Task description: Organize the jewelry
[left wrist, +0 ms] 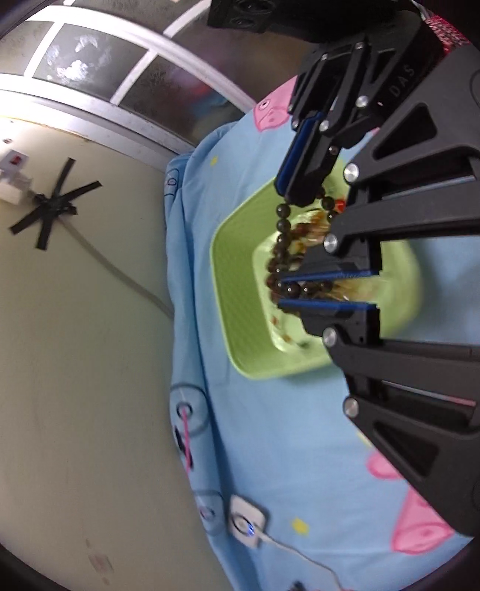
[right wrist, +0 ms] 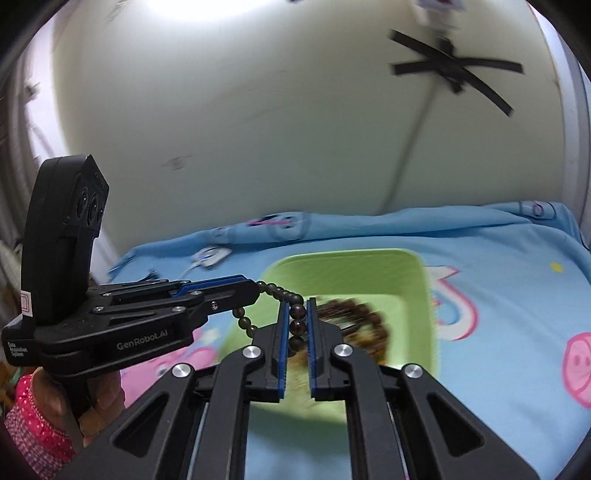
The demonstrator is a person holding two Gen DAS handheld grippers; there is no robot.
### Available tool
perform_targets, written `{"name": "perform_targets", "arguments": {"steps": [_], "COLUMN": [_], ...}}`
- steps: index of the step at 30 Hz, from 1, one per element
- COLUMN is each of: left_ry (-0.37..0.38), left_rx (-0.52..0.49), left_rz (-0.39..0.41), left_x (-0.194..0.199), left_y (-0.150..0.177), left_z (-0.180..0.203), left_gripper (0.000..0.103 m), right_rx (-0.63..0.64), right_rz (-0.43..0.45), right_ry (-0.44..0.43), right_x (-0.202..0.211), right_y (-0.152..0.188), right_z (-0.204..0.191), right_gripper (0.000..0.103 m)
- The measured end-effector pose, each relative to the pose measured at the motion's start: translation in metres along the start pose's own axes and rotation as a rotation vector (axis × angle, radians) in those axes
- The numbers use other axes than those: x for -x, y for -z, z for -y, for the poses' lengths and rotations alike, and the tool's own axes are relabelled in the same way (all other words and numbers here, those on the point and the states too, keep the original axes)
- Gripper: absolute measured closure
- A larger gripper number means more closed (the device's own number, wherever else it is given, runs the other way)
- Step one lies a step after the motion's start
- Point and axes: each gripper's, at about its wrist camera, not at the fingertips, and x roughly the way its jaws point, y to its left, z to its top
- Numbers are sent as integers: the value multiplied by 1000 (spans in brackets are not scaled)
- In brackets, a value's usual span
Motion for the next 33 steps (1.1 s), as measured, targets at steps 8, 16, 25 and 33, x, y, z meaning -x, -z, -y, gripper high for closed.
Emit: {"name": "perform_targets", "arguments": {"steps": [8, 16, 25, 33], "left_ry": [-67, -211, -351, -375], "left_rx": [63, 72, 85, 66], "left_rz": [-30, 135, 94, 105], "left_x": [-27, 61, 75, 79], "left_y": [-9, 59, 130, 159], "left_z": [-16, -33, -35, -22], "left_gripper": [94, 55, 36, 26], "right_rx": [-158, -248, -342, -323], "right_rz": [-12, 49, -3, -23], "right_ry": [26, -3, 29, 42], "right_x": [-19, 21, 29, 32], "right_y": [-2, 39, 113, 135], "right_z": [50, 23, -22, -45], "right_gripper": [103, 103, 103, 103]}}
